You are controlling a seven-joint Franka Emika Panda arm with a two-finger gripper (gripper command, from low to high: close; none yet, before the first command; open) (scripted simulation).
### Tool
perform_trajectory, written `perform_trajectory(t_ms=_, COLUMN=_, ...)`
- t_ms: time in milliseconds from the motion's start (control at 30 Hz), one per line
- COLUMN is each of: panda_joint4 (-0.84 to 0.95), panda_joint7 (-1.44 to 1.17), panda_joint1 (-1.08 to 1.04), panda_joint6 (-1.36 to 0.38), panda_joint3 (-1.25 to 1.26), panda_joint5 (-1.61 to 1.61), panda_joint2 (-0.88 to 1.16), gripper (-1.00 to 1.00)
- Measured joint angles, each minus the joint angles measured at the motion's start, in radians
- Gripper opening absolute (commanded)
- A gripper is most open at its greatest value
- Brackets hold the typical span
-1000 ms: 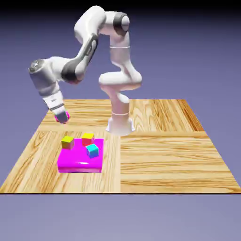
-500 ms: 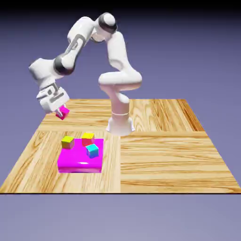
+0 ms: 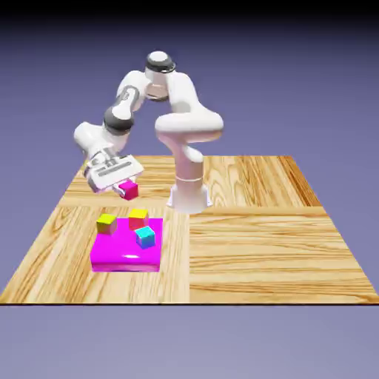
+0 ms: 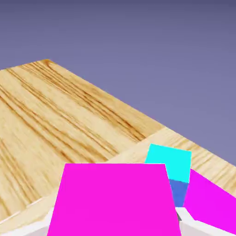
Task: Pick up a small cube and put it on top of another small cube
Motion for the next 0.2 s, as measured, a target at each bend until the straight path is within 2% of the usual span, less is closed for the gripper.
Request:
perform_trajectory(t_ms=100, panda_joint4=-0.025, panda_joint7=0.011, panda_joint1=0.098, panda_joint6=0.118, panda_joint3=-0.109, panda_joint5=-0.067, panda_joint2=0.008, gripper=-1.00)
perform_trajectory(t_ms=133, panda_joint4=-0.028, panda_joint7=0.013, panda_joint1=0.109, panda_joint6=0.131, panda_joint3=-0.120, panda_joint5=-0.075, panda_joint2=0.009, gripper=1.00)
perform_trajectory(t_ms=200, panda_joint4=-0.028, panda_joint7=0.013, panda_joint1=0.109, panda_joint6=0.132, panda_joint3=-0.120, panda_joint5=-0.074, panda_joint2=0.009, gripper=1.00)
